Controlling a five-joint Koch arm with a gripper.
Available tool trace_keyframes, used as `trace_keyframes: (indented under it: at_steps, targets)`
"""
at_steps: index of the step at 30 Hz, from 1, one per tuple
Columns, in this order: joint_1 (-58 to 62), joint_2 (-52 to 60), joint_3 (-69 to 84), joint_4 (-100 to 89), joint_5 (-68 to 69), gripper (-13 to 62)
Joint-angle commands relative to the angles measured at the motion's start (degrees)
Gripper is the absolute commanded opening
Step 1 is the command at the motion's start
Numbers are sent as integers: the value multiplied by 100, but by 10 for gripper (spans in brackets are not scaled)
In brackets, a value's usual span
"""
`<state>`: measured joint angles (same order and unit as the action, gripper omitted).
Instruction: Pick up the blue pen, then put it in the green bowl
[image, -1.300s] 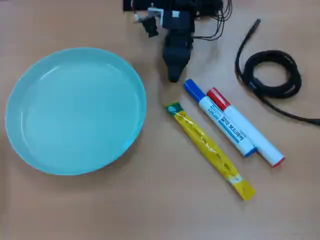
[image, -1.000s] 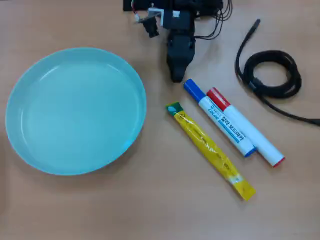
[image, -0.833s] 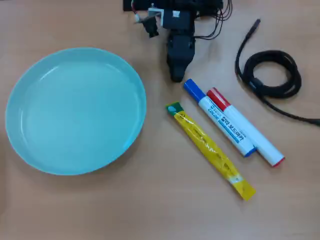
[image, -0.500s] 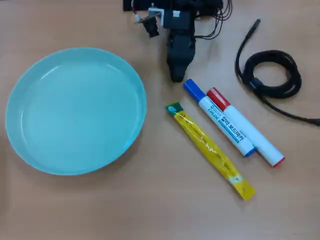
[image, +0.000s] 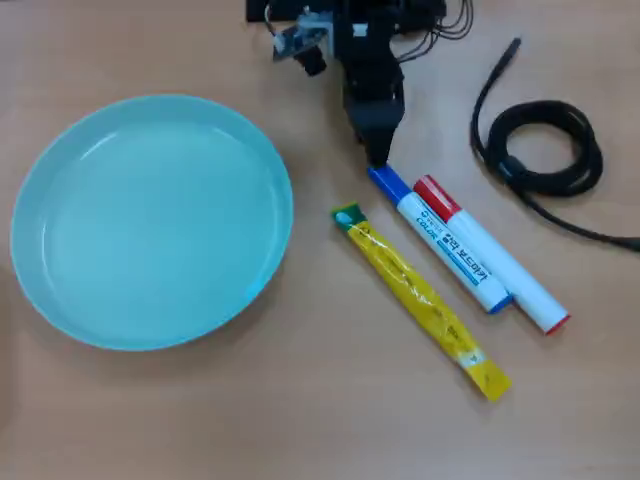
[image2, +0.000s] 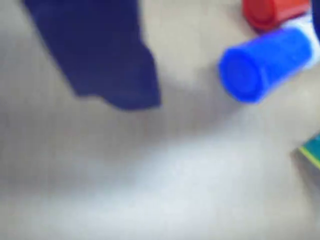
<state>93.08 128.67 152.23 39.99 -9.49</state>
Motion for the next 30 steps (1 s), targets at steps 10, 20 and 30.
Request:
trace_keyframes:
  at_steps: [10,20,30]
  targets:
    - [-668,44,-2839,2839,35,384]
    - [-1494,35,-4307,3349,325,383]
    - [-1934,-9,-5194,3357,2004,384]
